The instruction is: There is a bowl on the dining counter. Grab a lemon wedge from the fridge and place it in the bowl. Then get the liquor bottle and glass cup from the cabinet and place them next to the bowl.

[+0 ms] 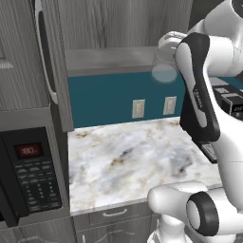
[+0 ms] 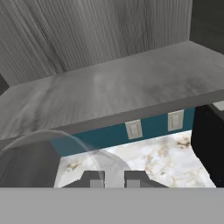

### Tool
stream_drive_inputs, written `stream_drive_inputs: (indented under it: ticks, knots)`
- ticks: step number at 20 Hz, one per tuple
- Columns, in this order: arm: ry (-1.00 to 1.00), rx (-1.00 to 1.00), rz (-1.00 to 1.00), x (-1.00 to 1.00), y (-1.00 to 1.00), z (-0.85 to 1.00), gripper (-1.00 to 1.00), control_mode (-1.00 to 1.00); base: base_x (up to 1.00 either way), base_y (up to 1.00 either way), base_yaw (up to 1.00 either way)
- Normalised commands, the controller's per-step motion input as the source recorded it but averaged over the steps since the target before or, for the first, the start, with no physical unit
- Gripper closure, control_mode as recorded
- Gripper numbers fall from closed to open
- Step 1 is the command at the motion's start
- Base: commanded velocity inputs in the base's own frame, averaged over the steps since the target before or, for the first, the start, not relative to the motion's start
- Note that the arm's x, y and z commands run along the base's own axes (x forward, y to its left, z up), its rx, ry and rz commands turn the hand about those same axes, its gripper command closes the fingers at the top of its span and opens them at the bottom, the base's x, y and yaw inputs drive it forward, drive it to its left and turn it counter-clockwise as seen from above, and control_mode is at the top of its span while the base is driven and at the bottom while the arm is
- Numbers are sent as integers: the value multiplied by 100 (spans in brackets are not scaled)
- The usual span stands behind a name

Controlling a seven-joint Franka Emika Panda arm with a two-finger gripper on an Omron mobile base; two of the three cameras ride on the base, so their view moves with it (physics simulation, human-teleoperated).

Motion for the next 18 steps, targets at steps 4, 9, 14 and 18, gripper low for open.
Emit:
stream_drive_inputs:
  ticks: [4, 9, 14, 18]
  knots:
    - [11, -7, 1, -100, 0, -33, 100, -100, 0, 0, 0]
    - [19, -4, 0, -87, 0, -32, 100, -100, 0, 0, 0]
    - [27, 0, 0, -20, 0, -22, 100, -100, 0, 0, 0]
    - [8, 0, 0, -7, 0, -5, 100, 100, -27, 3, 0]
